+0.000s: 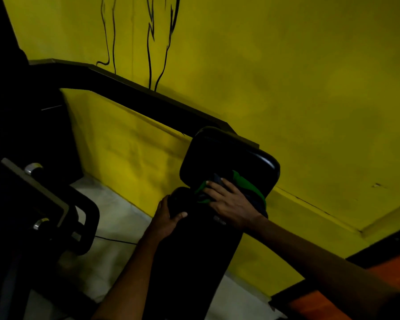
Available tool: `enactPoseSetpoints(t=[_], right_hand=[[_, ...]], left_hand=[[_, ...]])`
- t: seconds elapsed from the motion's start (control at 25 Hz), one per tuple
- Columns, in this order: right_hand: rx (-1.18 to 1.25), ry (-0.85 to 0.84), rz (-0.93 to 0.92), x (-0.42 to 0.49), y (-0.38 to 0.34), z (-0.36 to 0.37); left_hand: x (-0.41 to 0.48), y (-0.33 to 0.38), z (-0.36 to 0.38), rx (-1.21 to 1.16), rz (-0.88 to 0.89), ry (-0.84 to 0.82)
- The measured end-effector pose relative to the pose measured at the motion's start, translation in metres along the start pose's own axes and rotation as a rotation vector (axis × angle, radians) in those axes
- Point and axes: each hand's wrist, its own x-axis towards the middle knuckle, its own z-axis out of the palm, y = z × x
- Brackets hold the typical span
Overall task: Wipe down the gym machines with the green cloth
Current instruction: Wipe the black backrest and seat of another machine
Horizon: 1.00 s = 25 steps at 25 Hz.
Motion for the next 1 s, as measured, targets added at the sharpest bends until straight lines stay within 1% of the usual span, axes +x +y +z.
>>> enactPoseSetpoints(t=[0.08, 0.12, 0.2, 0.24, 0.28, 0.36, 0.44, 0.6, 0.68, 0.76, 0.88, 0.92, 1.0], right_hand=[[-0.008, 0.089, 0.077, -0.004, 0.013, -0.011], [-0.008, 0.151, 0.152, -0.002, 0.020, -0.019], [-0.021, 0.236, 0.325, 0.009, 0.030, -0.032], [-0.027, 0.255, 0.393, 0.015, 0.033, -0.037], [-0.031, 0.268, 0.443, 0.021, 0.036, -0.041], [-0.009, 0.274, 0.531, 0.030, 0.043, -0.053], [0.049, 0.288, 0.632, 0.027, 0.056, -0.064], [0.137, 0.376, 0.783, 0.000, 0.064, -0.070], [0.170, 0.431, 0.886, -0.013, 0.060, -0.064], [0.248, 0.547, 1.045, -0.016, 0.052, -0.056], [0.450, 0.801, 1.308, -0.006, 0.026, -0.039], [0.505, 0.857, 1.380, -0.002, 0.015, -0.034], [0.577, 0.908, 1.465, 0.001, -0.002, -0.024]], left_hand=[[0.002, 0.004, -0.007, 0.057, -0.016, -0.040], [0.003, 0.009, -0.009, 0.105, -0.008, -0.030], [0.001, 0.033, -0.006, 0.159, 0.051, 0.049], [0.001, 0.050, -0.001, 0.142, 0.111, 0.102], [0.001, 0.069, 0.006, 0.109, 0.178, 0.156], [0.008, 0.099, 0.012, 0.075, 0.258, 0.232], [0.017, 0.113, 0.012, 0.144, 0.289, 0.277], [0.028, 0.119, 0.005, 0.236, 0.269, 0.220], [0.029, 0.118, 0.005, 0.277, 0.276, 0.220], [0.027, 0.120, 0.003, 0.284, 0.268, 0.219], [0.025, 0.123, -0.001, 0.279, 0.273, 0.209], [0.023, 0.125, -0.001, 0.289, 0.272, 0.208], [0.023, 0.127, -0.002, 0.298, 0.266, 0.207]])
